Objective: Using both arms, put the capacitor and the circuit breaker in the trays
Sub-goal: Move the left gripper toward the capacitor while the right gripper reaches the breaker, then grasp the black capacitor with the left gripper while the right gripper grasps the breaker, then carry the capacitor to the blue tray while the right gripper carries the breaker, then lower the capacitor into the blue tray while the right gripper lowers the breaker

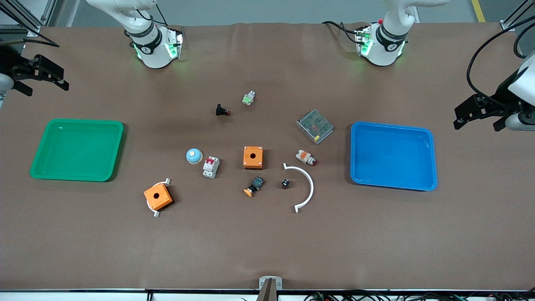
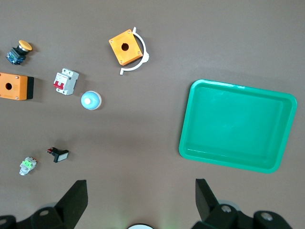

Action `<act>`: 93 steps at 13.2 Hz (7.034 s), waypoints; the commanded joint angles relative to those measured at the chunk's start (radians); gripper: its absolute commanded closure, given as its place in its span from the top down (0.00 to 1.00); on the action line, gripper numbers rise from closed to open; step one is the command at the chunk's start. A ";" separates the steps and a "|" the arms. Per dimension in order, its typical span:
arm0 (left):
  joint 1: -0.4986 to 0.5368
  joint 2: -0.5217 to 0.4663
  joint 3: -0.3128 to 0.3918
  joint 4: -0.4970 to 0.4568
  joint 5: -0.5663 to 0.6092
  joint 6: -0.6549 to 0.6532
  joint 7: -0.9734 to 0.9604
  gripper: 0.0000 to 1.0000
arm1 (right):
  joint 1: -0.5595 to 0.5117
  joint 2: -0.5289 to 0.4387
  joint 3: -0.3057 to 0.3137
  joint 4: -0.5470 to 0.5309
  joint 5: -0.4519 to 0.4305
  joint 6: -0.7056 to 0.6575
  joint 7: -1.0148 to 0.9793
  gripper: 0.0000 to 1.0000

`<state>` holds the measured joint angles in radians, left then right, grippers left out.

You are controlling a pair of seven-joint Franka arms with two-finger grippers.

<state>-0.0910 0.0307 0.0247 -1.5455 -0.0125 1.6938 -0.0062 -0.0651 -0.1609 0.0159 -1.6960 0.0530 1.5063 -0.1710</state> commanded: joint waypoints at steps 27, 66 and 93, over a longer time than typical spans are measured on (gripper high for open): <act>-0.487 0.873 -0.091 0.277 -0.015 0.701 -0.701 1.00 | 0.455 0.586 0.012 -0.013 -0.006 0.480 0.709 0.94; -0.253 0.422 0.031 -0.194 0.012 0.359 -0.297 0.00 | 0.049 0.431 0.001 -0.121 -0.108 0.279 -0.109 0.00; -0.104 0.244 0.037 -0.286 0.003 0.552 -0.147 1.00 | -0.322 0.491 0.018 -0.312 -0.245 0.648 -0.665 1.00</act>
<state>-0.2186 0.3405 0.0634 -1.8236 -0.0134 2.2714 -0.1425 -0.3851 0.3550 0.0074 -2.0809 -0.2010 2.2780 -0.8324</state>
